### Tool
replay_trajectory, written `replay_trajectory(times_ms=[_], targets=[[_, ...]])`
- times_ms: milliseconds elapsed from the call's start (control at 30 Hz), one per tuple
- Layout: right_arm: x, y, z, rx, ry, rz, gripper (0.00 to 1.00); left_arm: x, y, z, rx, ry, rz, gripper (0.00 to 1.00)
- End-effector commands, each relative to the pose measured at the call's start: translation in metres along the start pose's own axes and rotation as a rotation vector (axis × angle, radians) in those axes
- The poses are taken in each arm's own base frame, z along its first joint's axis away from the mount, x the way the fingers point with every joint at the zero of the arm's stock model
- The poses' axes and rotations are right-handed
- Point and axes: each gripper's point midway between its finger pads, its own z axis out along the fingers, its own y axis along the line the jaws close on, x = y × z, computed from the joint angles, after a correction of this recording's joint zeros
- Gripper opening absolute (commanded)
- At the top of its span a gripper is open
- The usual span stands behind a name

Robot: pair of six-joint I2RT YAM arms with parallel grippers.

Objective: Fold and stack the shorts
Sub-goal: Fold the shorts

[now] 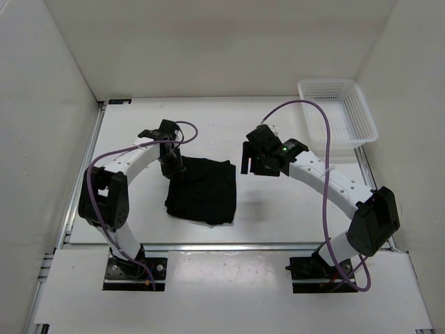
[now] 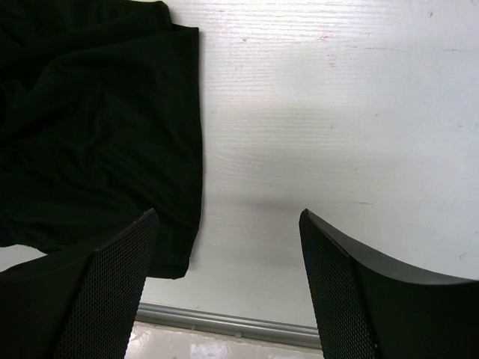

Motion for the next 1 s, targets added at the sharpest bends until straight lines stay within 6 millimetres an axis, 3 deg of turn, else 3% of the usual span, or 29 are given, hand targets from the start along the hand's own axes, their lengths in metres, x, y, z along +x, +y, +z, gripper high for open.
replay_trajectory(times_ms=[0, 33, 100, 233, 333, 367, 433, 467, 567, 600, 667, 700, 733, 800, 833, 900, 967], targets=[[-0.006, -0.004, -0.009, -0.009, -0.024, 0.002, 0.81, -0.015, -0.021, -0.052, 0.030, -0.135, 0.053, 0.11], [-0.008, -0.007, -0.009, -0.004, -0.026, 0.009, 0.81, -0.014, -0.016, -0.063, 0.004, -0.143, 0.051, 0.11], [-0.009, -0.009, -0.008, 0.004, -0.032, 0.000, 0.81, -0.021, -0.028, -0.084, 0.007, -0.189, 0.067, 0.11], [-0.004, -0.015, -0.004, 0.021, -0.016, 0.003, 0.81, -0.037, -0.037, -0.105, 0.002, -0.239, 0.086, 0.11], [-0.005, -0.018, -0.003, 0.026, -0.018, 0.011, 0.81, -0.048, -0.040, -0.090, -0.025, -0.215, 0.097, 0.11], [-0.005, -0.018, -0.003, 0.026, -0.018, 0.011, 0.81, -0.049, -0.039, -0.071, -0.051, -0.172, 0.096, 0.11], [0.000, -0.021, -0.002, 0.037, -0.003, 0.007, 0.81, -0.056, -0.036, -0.057, -0.077, -0.152, 0.087, 0.11], [-0.002, -0.021, -0.005, 0.031, -0.012, 0.009, 0.81, -0.058, -0.026, -0.043, -0.140, -0.141, 0.085, 0.11], [0.004, -0.025, -0.004, 0.039, -0.001, 0.006, 0.81, -0.071, -0.003, -0.033, -0.193, -0.134, 0.024, 0.11], [0.009, -0.028, -0.005, 0.046, 0.009, 0.013, 0.81, -0.072, 0.006, -0.027, -0.211, -0.112, -0.007, 0.24], [0.011, -0.033, -0.002, 0.058, 0.017, 0.018, 0.84, -0.074, 0.035, -0.023, -0.253, -0.096, -0.077, 0.35], [0.014, -0.035, -0.002, 0.059, 0.019, 0.018, 0.86, -0.075, 0.043, -0.023, -0.261, -0.091, -0.107, 0.55], [0.014, -0.035, -0.002, 0.059, 0.019, 0.018, 0.86, -0.077, 0.056, -0.022, -0.272, -0.086, -0.140, 0.60], [0.018, -0.035, -0.001, 0.055, 0.034, 0.016, 0.87, -0.081, 0.065, -0.039, -0.277, -0.131, -0.162, 0.73], [0.018, -0.035, -0.001, 0.055, 0.034, 0.016, 0.87, -0.080, 0.068, -0.044, -0.275, -0.140, -0.171, 0.86], [0.018, -0.035, -0.001, 0.055, 0.034, 0.016, 0.87, -0.086, 0.070, -0.067, -0.260, -0.209, -0.195, 0.94], [0.017, -0.039, -0.004, 0.064, 0.016, 0.017, 0.87, -0.087, 0.077, -0.084, -0.253, -0.241, -0.208, 0.94]])
